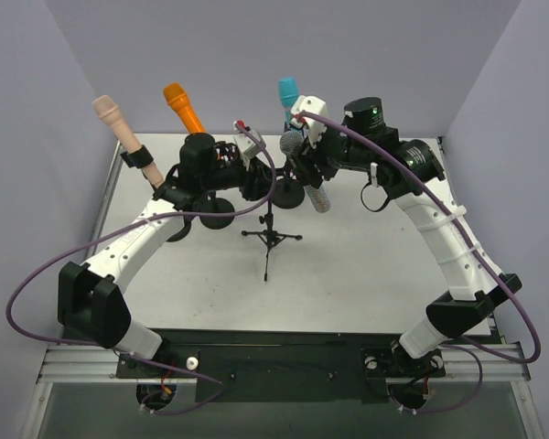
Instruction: Remove the microphone from the stand
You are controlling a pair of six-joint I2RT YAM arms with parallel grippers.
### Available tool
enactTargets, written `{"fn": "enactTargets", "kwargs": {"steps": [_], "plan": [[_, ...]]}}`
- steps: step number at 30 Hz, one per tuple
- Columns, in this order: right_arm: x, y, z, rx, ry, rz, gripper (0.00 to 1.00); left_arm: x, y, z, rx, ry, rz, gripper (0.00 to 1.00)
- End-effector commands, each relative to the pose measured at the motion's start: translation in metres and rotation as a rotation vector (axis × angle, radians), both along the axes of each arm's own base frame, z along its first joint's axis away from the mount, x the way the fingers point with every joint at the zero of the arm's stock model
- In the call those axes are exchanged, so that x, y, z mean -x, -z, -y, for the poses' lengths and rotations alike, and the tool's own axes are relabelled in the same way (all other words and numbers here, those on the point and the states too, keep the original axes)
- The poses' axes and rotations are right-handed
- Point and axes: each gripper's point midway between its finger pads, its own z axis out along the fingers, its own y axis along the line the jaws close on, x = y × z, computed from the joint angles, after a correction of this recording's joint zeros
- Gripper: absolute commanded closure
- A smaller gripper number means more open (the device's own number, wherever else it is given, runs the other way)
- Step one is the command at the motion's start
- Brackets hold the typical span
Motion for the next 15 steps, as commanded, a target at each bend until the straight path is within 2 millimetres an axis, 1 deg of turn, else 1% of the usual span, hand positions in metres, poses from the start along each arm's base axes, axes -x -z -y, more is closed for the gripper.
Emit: {"fn": "enactTargets", "kwargs": {"steps": [1, 2, 3, 4, 6, 7, 8, 9, 10, 11, 12, 13, 14, 15], "plan": [[0.043, -0.024, 0.011, -0.044, -0.047, 0.001, 0.42, 0.040, -0.064, 0.001, 0.132, 0.077, 0.015, 0.93], [0.046, -0.023, 0.012, -0.044, -0.051, -0.002, 0.39, 0.044, -0.058, 0.001, 0.126, 0.083, 0.005, 0.97], [0.051, -0.022, 0.015, -0.044, -0.053, -0.006, 0.32, 0.049, -0.061, -0.001, 0.127, 0.087, 0.013, 0.98], [0.053, -0.021, 0.016, -0.046, -0.053, -0.005, 0.26, 0.054, -0.056, -0.002, 0.122, 0.090, 0.011, 0.98], [0.058, -0.019, 0.018, -0.057, -0.048, -0.016, 0.20, 0.058, -0.046, -0.003, 0.106, 0.083, 0.010, 1.00], [0.062, -0.016, 0.019, -0.061, -0.051, -0.029, 0.20, 0.061, -0.048, -0.006, 0.109, 0.071, 0.030, 1.00], [0.064, -0.015, 0.017, -0.069, -0.058, -0.034, 0.18, 0.066, -0.044, -0.008, 0.107, 0.070, 0.039, 1.00], [0.066, -0.013, 0.016, -0.074, -0.061, -0.047, 0.18, 0.065, -0.043, -0.010, 0.107, 0.046, 0.055, 1.00], [0.068, -0.012, 0.014, -0.081, -0.069, -0.053, 0.18, 0.070, -0.039, -0.011, 0.107, 0.040, 0.066, 1.00], [0.069, -0.011, 0.012, -0.086, -0.072, -0.065, 0.17, 0.067, -0.035, -0.013, 0.108, 0.004, 0.076, 1.00], [0.070, -0.012, 0.009, -0.094, -0.081, -0.067, 0.17, 0.071, -0.039, -0.014, 0.121, -0.004, 0.090, 1.00], [0.072, -0.012, 0.005, -0.100, -0.091, -0.075, 0.17, 0.068, -0.036, -0.017, 0.127, -0.030, 0.097, 1.00], [0.072, -0.013, 0.002, -0.105, -0.096, -0.080, 0.17, 0.071, -0.041, -0.017, 0.137, -0.039, 0.111, 1.00], [0.075, -0.013, -0.002, -0.106, -0.109, -0.085, 0.16, 0.069, -0.040, -0.018, 0.141, -0.057, 0.117, 1.00]]}}
